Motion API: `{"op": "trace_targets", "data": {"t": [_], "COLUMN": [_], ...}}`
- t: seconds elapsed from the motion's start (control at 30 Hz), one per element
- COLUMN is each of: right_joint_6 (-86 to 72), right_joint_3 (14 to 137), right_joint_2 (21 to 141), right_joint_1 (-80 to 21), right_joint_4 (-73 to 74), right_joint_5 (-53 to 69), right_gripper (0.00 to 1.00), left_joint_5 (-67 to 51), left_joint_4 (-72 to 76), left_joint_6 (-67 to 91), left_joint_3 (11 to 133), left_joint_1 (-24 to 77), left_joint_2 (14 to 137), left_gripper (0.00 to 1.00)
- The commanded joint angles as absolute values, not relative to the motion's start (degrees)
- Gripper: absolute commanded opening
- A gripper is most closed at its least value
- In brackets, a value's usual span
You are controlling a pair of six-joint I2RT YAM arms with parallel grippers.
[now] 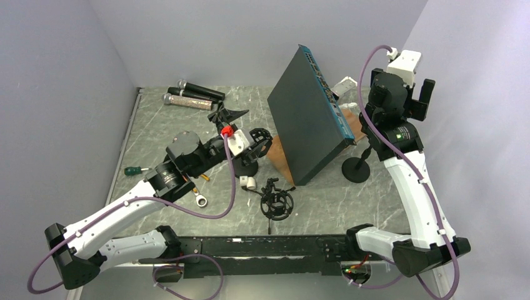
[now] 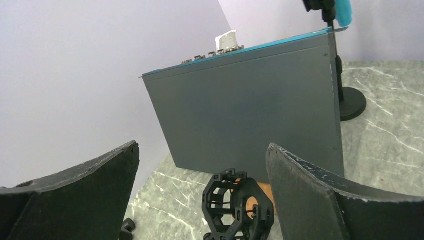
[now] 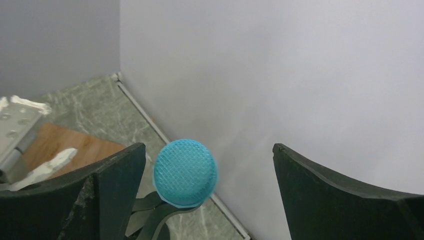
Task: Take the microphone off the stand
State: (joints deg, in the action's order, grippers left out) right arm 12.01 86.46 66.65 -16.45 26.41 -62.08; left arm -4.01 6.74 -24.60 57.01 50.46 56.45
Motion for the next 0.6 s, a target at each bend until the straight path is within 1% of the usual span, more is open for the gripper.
{"op": "trace_targets", "data": {"t": [0.0,0.2,0.33,0.43,0.57], "right_joint_6": [7.2,2.8,2.2,1.8,1.8], "right_joint_3": [84.3,82.4,81.8,81.7,82.1], "right_joint_2": [65.5,64.5,65.4,65.4,63.8], "right_joint_1": [-12.9,-9.2,-7.9,-7.7,-7.6], "right_joint_4": [30.8,32.5,32.4,32.9,33.9], "right_joint_5": [-61.1,-54.7,-52.6,-51.9,-50.8], "right_gripper": [1.0,0.98,0.87,0.73,0.44], "left_joint_5": [-1.3,-0.2,-0.2,-0.2,1.6], "left_joint_4": [12.0,13.5,13.8,14.2,14.6], "left_joint_6": [-27.6,-29.3,-29.8,-30.0,-29.8], "left_joint_3": [56.2,54.8,54.5,54.1,54.0], "left_joint_1": [51.9,53.6,53.7,53.8,53.8], "left_joint_2": [54.8,54.1,53.8,53.5,53.6], "left_gripper": [0.99,1.0,0.99,0.99,0.99]}}
